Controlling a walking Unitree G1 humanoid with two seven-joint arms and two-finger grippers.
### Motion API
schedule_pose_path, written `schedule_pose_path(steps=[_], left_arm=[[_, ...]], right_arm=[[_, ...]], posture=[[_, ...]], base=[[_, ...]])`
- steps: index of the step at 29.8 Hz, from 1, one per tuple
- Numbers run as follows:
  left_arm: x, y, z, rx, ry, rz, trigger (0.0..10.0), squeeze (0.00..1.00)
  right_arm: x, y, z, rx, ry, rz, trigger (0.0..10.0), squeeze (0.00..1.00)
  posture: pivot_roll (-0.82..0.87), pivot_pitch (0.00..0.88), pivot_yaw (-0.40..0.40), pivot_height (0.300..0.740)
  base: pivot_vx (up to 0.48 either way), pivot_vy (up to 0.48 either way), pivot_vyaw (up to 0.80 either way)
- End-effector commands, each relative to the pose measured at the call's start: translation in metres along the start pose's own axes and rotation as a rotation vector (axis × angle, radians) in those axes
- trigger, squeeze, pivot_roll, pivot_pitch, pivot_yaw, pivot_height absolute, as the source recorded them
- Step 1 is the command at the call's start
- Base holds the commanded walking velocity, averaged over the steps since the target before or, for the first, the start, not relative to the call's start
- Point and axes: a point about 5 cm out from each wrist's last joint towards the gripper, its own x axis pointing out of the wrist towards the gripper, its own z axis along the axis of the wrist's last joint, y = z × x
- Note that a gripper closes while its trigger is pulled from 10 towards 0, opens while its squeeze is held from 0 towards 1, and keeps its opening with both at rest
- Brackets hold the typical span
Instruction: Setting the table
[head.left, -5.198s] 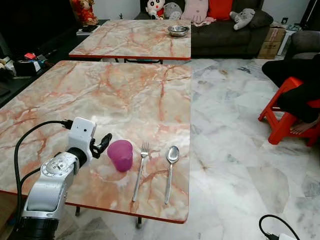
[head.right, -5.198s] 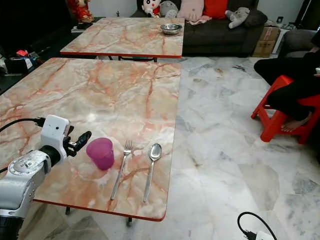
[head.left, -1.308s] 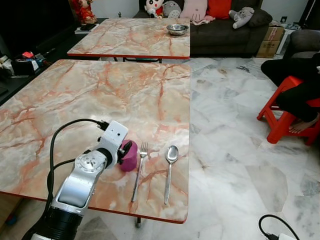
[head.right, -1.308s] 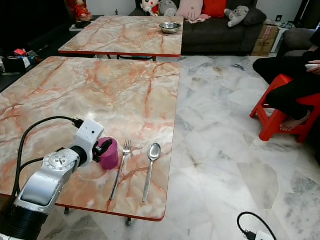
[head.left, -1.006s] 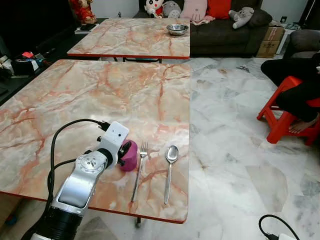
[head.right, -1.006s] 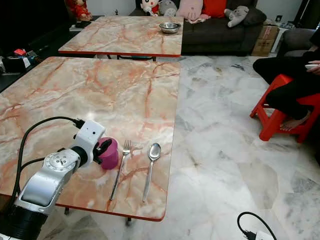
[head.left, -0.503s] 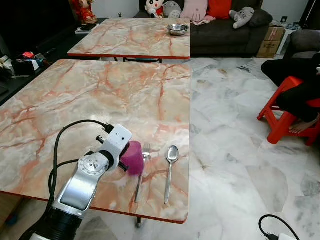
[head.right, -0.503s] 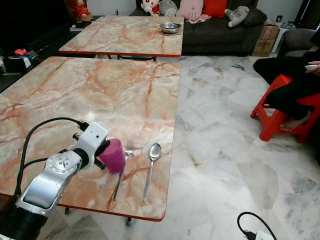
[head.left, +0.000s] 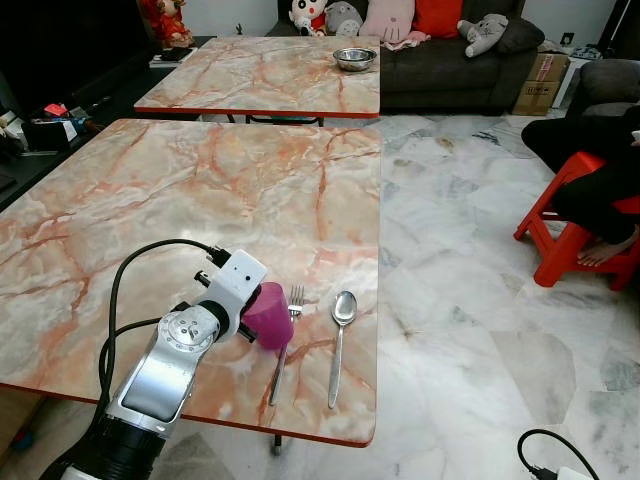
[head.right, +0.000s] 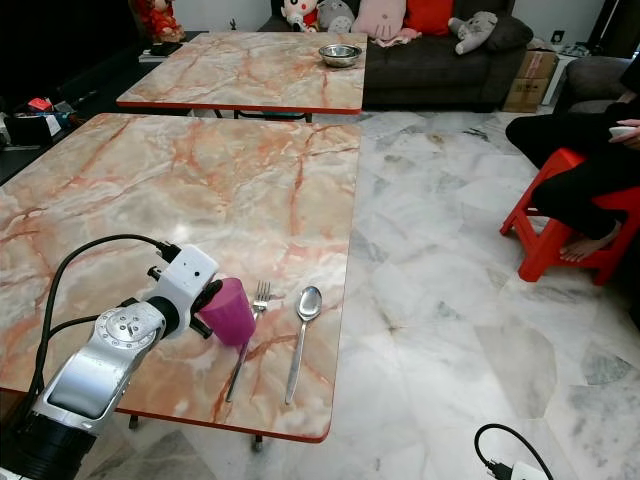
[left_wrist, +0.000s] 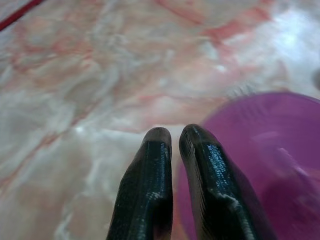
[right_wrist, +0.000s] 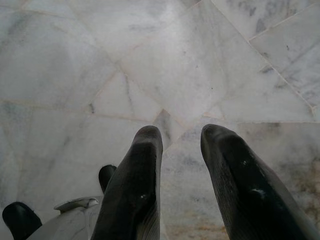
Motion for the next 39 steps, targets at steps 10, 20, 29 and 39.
schedule_pose_path(steps=[10,20,29,39], left_arm=[[-0.001,0.019,0.011,-0.016,-0.063,0.107,10.0,0.0],[-0.001,0.025,0.009,-0.145,-0.085,0.137,10.0,0.0],[-0.021,0.053,-0.017,-0.403,-0.146,0.163,10.0,1.0],[-0.04,0.065,-0.036,-0.52,-0.265,0.238,10.0,1.0]], right_arm=[[0.0,0.0,-0.002,0.01,0.012,-0.005,10.0,0.0],[0.0,0.0,-0.002,0.008,0.012,-0.005,10.0,0.0],[0.0,0.0,-0.002,0.01,0.012,-0.004,10.0,0.0],[0.0,-0.001,-0.002,0.006,0.012,-0.006,10.0,0.0]], posture=[[0.03,0.055,0.027,0.74],[0.03,0.052,0.025,0.74],[0.03,0.053,0.026,0.74],[0.03,0.044,0.02,0.74]], base=[[0.0,0.0,0.0],[0.0,0.0,0.0],[0.0,0.0,0.0],[0.0,0.0,0.0]])
